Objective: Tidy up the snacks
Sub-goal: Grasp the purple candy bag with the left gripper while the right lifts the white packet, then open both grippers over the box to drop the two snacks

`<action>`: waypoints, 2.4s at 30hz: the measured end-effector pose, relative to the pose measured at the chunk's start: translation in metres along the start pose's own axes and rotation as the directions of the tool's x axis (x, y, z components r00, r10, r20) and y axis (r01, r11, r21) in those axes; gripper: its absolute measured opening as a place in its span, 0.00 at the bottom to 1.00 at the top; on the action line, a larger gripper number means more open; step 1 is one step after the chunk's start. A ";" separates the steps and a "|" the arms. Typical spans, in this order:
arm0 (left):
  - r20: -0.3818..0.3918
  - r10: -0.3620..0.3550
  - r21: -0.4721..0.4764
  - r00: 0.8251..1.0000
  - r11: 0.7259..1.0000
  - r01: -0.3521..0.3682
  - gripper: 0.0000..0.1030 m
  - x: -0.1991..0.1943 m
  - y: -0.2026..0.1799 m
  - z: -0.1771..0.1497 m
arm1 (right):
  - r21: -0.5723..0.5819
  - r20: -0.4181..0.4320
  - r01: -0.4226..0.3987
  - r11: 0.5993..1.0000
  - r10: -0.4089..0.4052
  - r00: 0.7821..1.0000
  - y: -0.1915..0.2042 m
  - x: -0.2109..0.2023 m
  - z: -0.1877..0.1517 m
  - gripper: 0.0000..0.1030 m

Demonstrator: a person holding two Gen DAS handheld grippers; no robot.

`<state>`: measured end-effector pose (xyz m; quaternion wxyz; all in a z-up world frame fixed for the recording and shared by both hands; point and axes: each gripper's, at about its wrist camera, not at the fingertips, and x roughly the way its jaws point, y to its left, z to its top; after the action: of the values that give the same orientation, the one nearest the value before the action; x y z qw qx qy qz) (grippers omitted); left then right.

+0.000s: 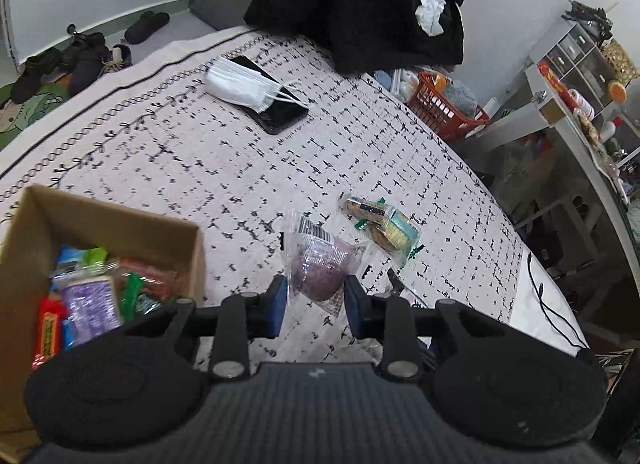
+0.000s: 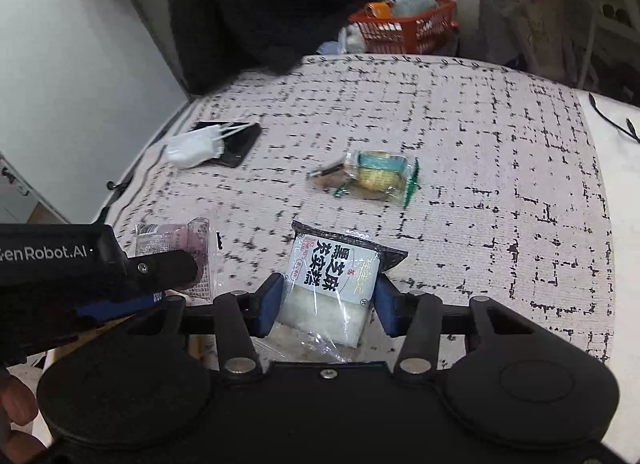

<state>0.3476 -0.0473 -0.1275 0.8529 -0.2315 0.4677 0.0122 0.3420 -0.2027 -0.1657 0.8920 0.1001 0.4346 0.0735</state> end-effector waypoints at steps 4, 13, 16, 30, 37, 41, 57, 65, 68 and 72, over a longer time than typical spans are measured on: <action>0.023 0.007 -0.010 1.000 1.000 -0.006 0.29 -0.020 0.008 -0.004 | -0.031 0.020 -0.027 0.999 0.028 0.999 0.012 -0.016 -0.004 0.46; 0.056 0.040 -0.056 0.998 0.998 -0.036 0.28 -0.055 0.036 -0.018 | -0.101 0.026 -0.063 0.993 0.066 0.998 0.037 -0.035 -0.017 0.46; 0.058 0.047 -0.077 0.997 0.996 -0.043 0.28 -0.062 0.047 -0.024 | -0.133 0.023 -0.074 0.988 0.078 0.997 0.049 -0.040 -0.023 0.46; 0.044 0.093 -0.154 0.995 0.984 -0.085 0.28 -0.092 0.102 -0.044 | -0.246 -0.001 -0.104 0.964 0.107 0.994 0.096 -0.053 -0.046 0.46; 0.005 0.143 -0.187 0.990 0.972 -0.140 0.30 -0.098 0.127 -0.055 | -0.296 -0.028 -0.112 0.948 0.109 0.994 0.115 -0.053 -0.058 0.46; -0.012 0.149 -0.185 0.989 0.971 -0.149 0.36 -0.102 0.135 -0.061 | -0.311 -0.036 -0.116 0.943 0.110 0.993 0.123 -0.054 -0.063 0.46; 0.039 0.196 -0.185 0.980 0.965 -0.186 0.72 -0.125 0.148 -0.055 | -0.302 -0.026 -0.169 0.938 0.169 0.985 0.138 -0.058 -0.065 0.49; 0.030 0.218 -0.196 0.975 0.958 -0.208 0.79 -0.124 0.153 -0.054 | -0.294 -0.020 -0.169 0.941 0.170 0.985 0.136 -0.056 -0.062 0.60; 0.029 0.215 -0.197 0.976 0.959 -0.206 0.85 -0.123 0.154 -0.052 | -0.273 0.001 -0.171 0.947 0.178 0.984 0.128 -0.062 -0.057 0.65; 0.033 0.216 -0.183 0.976 0.961 -0.206 0.87 -0.119 0.148 -0.050 | -0.243 0.014 -0.175 0.954 0.184 0.983 0.115 -0.067 -0.052 0.65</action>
<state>0.2054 0.0879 -0.1114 0.8347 -0.2552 0.4640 0.1510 0.2552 -0.0999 -0.1180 0.8950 0.0316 0.3950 0.2048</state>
